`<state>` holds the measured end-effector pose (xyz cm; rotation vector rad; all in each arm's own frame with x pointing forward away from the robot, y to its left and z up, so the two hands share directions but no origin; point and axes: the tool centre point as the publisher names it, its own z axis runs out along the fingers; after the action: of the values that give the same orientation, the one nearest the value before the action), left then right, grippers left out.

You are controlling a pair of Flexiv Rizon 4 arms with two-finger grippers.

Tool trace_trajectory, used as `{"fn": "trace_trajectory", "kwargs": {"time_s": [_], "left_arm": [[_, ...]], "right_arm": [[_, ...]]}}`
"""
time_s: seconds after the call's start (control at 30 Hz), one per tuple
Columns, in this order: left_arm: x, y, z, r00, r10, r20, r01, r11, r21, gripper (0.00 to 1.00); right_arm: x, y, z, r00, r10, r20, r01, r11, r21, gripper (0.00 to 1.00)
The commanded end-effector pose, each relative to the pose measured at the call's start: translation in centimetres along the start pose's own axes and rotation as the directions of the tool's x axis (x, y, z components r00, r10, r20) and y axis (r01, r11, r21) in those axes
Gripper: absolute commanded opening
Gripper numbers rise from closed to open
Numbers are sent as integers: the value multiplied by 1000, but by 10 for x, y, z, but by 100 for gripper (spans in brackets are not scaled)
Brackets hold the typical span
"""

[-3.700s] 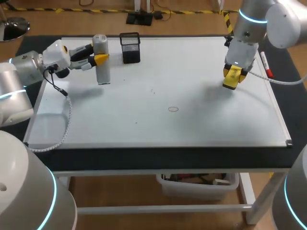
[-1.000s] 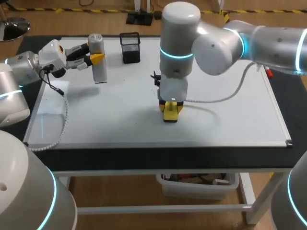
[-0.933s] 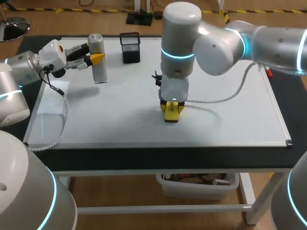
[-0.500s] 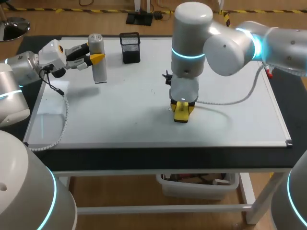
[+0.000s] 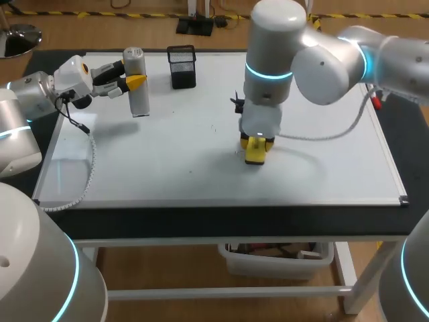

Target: Pick up the inspection probe, press it on each red-marked spot on the whiteboard one by one, put down the probe, pick up the eraser, and wipe off all the red marks.

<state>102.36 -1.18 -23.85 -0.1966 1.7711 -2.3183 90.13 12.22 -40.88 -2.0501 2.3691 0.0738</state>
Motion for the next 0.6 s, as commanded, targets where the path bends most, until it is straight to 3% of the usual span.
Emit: {"fn": "trace_trajectory", "kwargs": {"time_s": [0.03,0.33,0.6], "left_arm": [[0,0,0,1000,2,-2,-2,1000,3,0],[0,0,0,1000,2,-2,-2,1000,3,0],[0,0,0,1000,2,-2,-2,1000,3,0]], "right_arm": [[-14,3,-13,999,-34,-3,34,999,12,0],[-51,1,12,989,-145,-21,145,989,-27,0],[-59,3,27,984,-178,-4,178,982,-67,0]]}}
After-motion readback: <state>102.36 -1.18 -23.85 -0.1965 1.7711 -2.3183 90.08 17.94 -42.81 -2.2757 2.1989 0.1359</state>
